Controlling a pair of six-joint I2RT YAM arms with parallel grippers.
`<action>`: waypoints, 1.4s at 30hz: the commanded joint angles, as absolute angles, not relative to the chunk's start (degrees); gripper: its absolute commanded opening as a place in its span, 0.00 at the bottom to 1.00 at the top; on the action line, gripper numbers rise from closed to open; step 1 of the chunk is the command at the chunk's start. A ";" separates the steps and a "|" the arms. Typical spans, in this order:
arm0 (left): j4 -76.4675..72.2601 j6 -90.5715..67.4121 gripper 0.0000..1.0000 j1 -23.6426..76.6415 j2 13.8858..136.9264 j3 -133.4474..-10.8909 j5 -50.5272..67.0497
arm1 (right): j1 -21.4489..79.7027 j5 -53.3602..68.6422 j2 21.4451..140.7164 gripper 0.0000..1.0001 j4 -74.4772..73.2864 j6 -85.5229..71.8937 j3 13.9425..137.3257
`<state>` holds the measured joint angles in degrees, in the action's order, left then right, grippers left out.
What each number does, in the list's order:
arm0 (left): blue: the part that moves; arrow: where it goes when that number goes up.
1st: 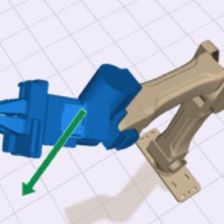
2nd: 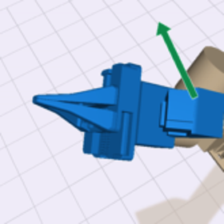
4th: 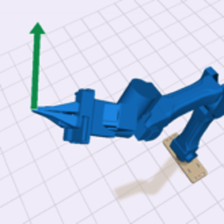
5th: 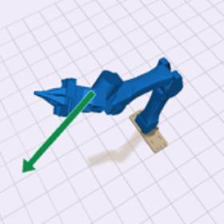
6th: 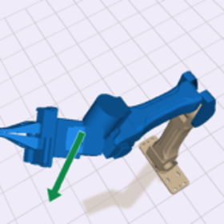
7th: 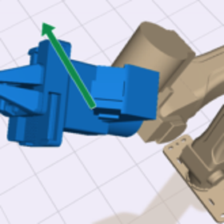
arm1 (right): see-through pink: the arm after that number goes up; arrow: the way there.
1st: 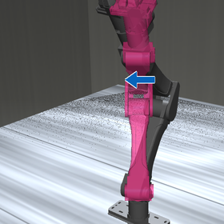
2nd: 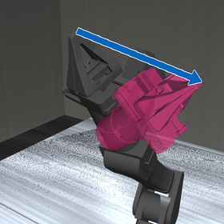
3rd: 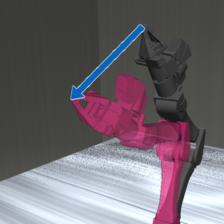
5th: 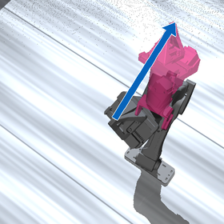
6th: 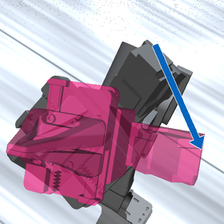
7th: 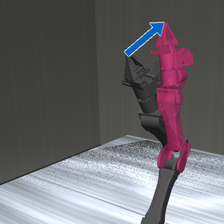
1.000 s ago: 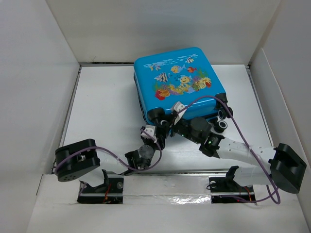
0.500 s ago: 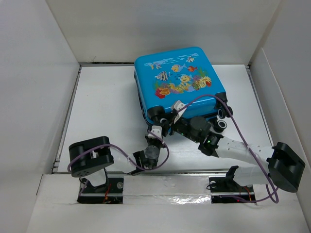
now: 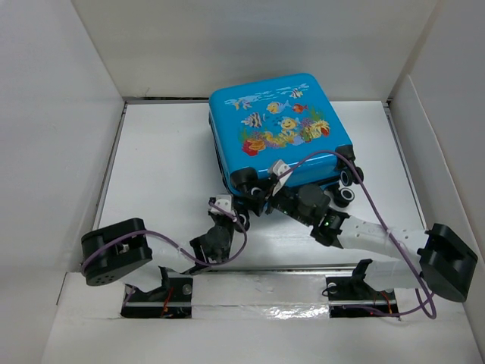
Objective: Pack the luggage
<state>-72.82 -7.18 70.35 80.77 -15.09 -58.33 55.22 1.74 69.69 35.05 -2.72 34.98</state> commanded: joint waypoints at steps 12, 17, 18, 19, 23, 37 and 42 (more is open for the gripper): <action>-69.80 -23.55 0.20 72.16 71.65 -11.16 -40.87 | 58.10 3.17 65.49 0.71 33.75 -4.04 37.10; -63.02 -23.38 0.23 71.54 64.17 -11.16 -41.49 | 57.57 -3.16 58.73 0.87 31.12 -3.34 32.61; -62.76 -22.94 0.23 71.54 63.55 -11.16 -41.31 | 57.57 -3.86 57.75 0.88 29.63 -3.25 32.00; -62.14 -22.85 0.24 71.54 62.50 -11.34 -41.05 | 57.57 -5.26 56.70 0.91 28.92 -3.25 31.21; -59.68 -21.89 0.24 70.41 60.91 -12.83 -40.87 | 57.57 -8.78 51.34 0.92 25.32 -3.34 26.12; -51.60 -18.63 0.24 68.20 55.81 -18.01 -38.15 | 57.57 -10.63 76.97 0.30 59.65 -9.75 23.64; -49.66 -18.02 0.24 67.15 55.90 -19.95 -35.51 | 57.57 -13.88 87.43 0.48 70.46 -12.99 25.57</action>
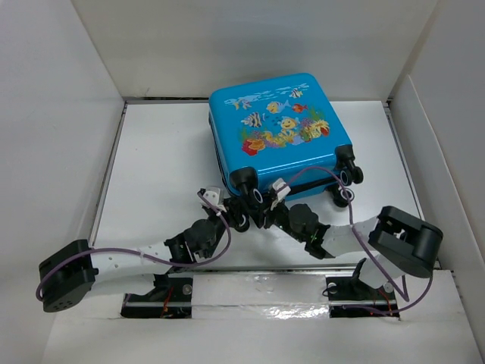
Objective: Pack the luggage
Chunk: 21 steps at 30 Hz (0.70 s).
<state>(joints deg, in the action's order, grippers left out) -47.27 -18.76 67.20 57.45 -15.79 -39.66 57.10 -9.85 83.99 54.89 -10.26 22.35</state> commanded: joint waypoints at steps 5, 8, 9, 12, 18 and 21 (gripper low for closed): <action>-48.17 -17.49 0.24 66.62 54.76 -20.22 -35.33 | 57.57 -16.51 92.54 0.49 77.25 -14.23 25.92; -47.11 -17.40 0.23 66.62 53.18 -19.87 -35.33 | 57.57 -19.06 95.00 0.46 79.44 -15.55 26.37; -46.85 -17.49 0.23 66.62 52.65 -19.78 -35.59 | 57.57 -19.42 95.71 0.43 82.67 -15.82 26.19; -45.71 -17.67 0.23 66.62 51.33 -19.34 -36.12 | 57.57 -20.13 98.17 0.34 88.48 -15.91 26.19; -43.60 -18.11 0.23 65.39 50.36 -19.42 -36.12 | 57.57 -20.22 100.72 0.14 93.85 -16.08 28.21; -42.63 -18.46 0.23 64.86 50.01 -19.60 -36.82 | 57.57 -19.08 101.16 0.08 96.32 -16.17 28.83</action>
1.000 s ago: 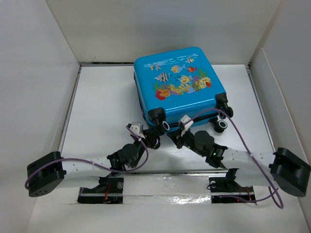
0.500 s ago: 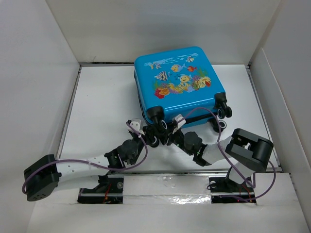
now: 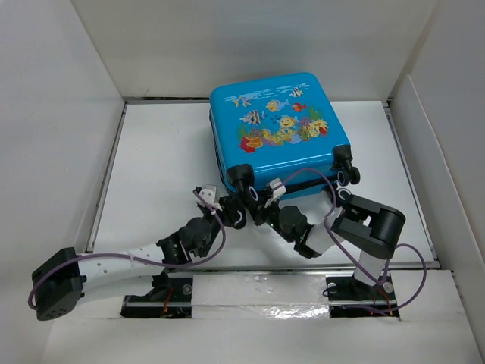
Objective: Pack the luggage
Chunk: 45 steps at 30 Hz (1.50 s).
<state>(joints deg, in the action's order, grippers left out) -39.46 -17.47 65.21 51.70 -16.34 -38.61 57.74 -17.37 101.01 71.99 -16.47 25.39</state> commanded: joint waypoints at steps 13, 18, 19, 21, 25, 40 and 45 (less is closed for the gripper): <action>-30.86 -20.57 0.42 61.08 48.17 -22.85 -33.58 | 58.10 -14.24 95.80 0.37 94.31 -13.19 25.57; -28.74 -21.09 0.42 61.08 46.32 -22.85 -33.57 | 58.10 -10.29 94.93 0.37 92.12 -11.69 27.07; -28.39 -21.44 0.42 60.56 46.14 -22.85 -33.49 | 58.79 -10.46 94.83 0.37 92.11 -11.43 27.07; -28.48 -21.45 0.42 60.56 45.88 -22.85 -32.88 | 59.33 -11.42 95.18 0.36 93.33 -10.72 27.07; -29.35 -21.10 0.41 60.56 46.84 -23.64 -31.90 | 59.33 -13.09 96.94 0.31 93.96 -10.02 29.09; -33.04 -20.04 0.40 55.21 52.55 -29.52 -24.28 | 59.33 -13.80 95.19 0.00 102.30 -12.21 26.38; -33.05 -20.65 0.39 55.20 63.35 -41.21 -14.27 | 61.43 -16.95 91.24 0.00 101.35 -11.96 20.40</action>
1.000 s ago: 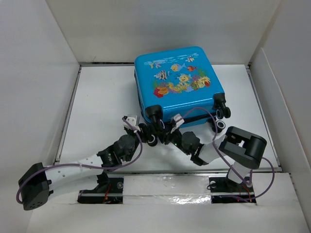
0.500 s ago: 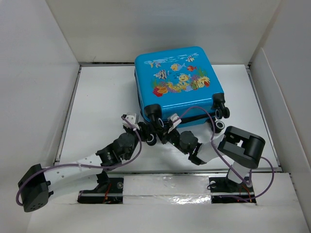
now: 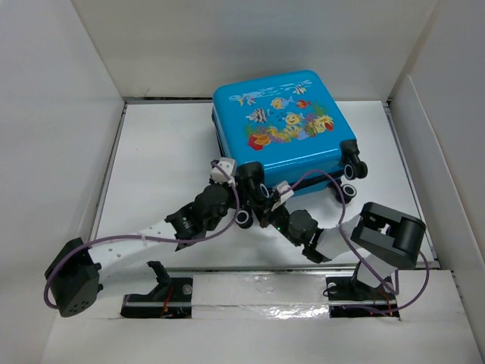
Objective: Pack the luggage
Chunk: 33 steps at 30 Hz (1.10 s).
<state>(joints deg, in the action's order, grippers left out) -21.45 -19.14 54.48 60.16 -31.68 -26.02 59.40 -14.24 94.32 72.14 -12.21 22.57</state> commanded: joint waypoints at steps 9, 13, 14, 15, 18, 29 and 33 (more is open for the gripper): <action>-29.37 -21.18 0.38 57.30 76.37 -54.39 -6.87 | 68.64 -30.49 75.52 0.00 78.89 -4.14 16.69; -23.91 -21.00 0.40 57.30 75.77 -56.60 -5.36 | 68.64 -25.50 73.83 0.00 71.20 -1.59 20.38; -22.95 -21.09 0.41 57.83 74.54 -55.99 -5.10 | 68.64 -25.14 74.09 0.00 70.67 -1.50 21.26; -22.50 -21.27 0.47 57.83 73.84 -55.64 -5.01 | 68.64 -23.48 75.31 0.00 71.53 -0.80 22.40; -15.05 -21.44 0.58 55.47 72.86 -57.65 -1.25 | 69.25 -18.22 76.73 0.00 69.46 1.66 26.00; -14.41 -23.91 0.51 51.07 60.82 -44.05 -4.22 | 72.51 -32.33 76.46 0.00 64.86 -8.87 16.55; -17.13 -24.78 0.48 51.06 61.00 -40.52 -2.81 | 72.51 -38.65 79.18 0.08 72.48 -12.92 10.47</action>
